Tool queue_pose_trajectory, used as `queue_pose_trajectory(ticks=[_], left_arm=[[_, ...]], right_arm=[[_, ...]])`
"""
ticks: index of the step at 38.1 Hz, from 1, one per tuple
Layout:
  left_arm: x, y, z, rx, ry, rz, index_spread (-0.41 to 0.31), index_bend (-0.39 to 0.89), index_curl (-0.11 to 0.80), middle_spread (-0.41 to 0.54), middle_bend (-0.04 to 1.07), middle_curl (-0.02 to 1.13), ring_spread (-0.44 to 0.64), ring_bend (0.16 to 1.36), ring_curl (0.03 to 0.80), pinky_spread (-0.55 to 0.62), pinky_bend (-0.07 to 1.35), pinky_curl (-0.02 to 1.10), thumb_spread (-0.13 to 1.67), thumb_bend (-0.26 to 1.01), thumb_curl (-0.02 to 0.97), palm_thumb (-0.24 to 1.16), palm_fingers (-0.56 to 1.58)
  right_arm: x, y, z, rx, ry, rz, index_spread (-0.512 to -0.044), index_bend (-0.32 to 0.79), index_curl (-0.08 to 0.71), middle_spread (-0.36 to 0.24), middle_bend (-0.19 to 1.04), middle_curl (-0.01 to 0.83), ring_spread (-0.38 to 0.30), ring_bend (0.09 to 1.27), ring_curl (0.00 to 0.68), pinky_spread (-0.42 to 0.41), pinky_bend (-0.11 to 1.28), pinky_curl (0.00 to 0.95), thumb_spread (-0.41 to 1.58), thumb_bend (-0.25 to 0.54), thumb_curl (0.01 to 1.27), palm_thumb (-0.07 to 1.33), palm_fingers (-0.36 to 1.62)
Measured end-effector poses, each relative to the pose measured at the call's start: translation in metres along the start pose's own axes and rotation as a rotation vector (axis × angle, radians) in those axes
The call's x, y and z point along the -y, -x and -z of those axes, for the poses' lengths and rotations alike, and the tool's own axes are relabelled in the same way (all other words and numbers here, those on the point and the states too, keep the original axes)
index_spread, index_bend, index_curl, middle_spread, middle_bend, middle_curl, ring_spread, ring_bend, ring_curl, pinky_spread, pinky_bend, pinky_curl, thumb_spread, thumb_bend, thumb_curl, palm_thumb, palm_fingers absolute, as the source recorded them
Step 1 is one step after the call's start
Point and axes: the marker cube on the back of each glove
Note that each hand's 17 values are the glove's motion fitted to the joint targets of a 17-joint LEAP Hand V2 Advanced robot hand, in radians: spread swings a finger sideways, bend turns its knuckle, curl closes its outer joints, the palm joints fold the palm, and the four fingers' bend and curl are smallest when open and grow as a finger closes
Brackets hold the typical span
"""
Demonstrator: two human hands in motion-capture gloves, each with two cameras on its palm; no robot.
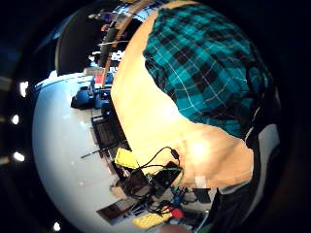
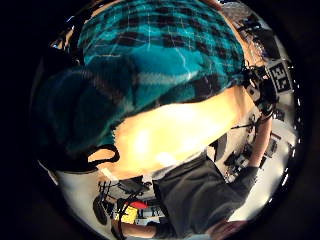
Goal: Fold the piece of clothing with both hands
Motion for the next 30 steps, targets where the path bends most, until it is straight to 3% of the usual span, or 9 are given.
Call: queue_pose_trajectory(ticks=[10,16,23,30], left_arm=[[-0.068,-0.004,0.018,-0.060,0.117,-0.145,-0.272,0.14,0.402,-0.290,0.29,0.49,-0.35,0.47,0.412,-0.47,0.64,0.38,0.43,-0.02,0.723,0.99,1.21],[-0.094,0.006,0.061,-0.083,0.101,-0.164,-0.269,0.14,0.402,-0.291,0.27,0.49,-0.35,0.47,0.419,-0.47,0.64,0.39,0.43,-0.02,0.742,0.99,1.21],[-0.058,0.038,0.110,-0.056,0.049,-0.051,-0.270,0.13,0.398,-0.297,0.28,0.51,-0.35,0.48,0.432,-0.46,0.64,0.39,0.43,-0.02,0.762,0.99,1.22],[0.014,0.058,0.110,0.003,0.082,0.089,-0.256,0.11,0.384,-0.296,0.29,0.52,-0.36,0.53,0.451,-0.46,0.66,0.41,0.51,-0.01,0.777,0.99,1.22]], right_arm=[[-0.080,0.015,0.048,-0.041,0.090,0.164,-0.240,0.13,0.283,-0.143,0.29,0.483,-0.200,0.56,0.437,-0.287,0.55,0.388,0.83,-0.001,0.55,1.14,1.22],[-0.101,0.007,0.113,-0.088,0.002,0.154,-0.229,0.14,0.300,-0.146,0.30,0.490,-0.215,0.57,0.445,-0.302,0.56,0.395,0.73,-0.022,0.58,1.13,1.24],[-0.088,0.007,0.200,-0.082,-0.119,0.070,-0.227,0.14,0.319,-0.160,0.31,0.496,-0.227,0.57,0.449,-0.306,0.56,0.398,0.63,-0.031,0.62,1.11,1.25],[0.000,0.000,0.205,-0.087,-0.119,-0.040,-0.228,0.15,0.338,-0.166,0.32,0.498,-0.232,0.57,0.452,-0.310,0.56,0.398,0.55,-0.028,0.65,1.09,1.25]])
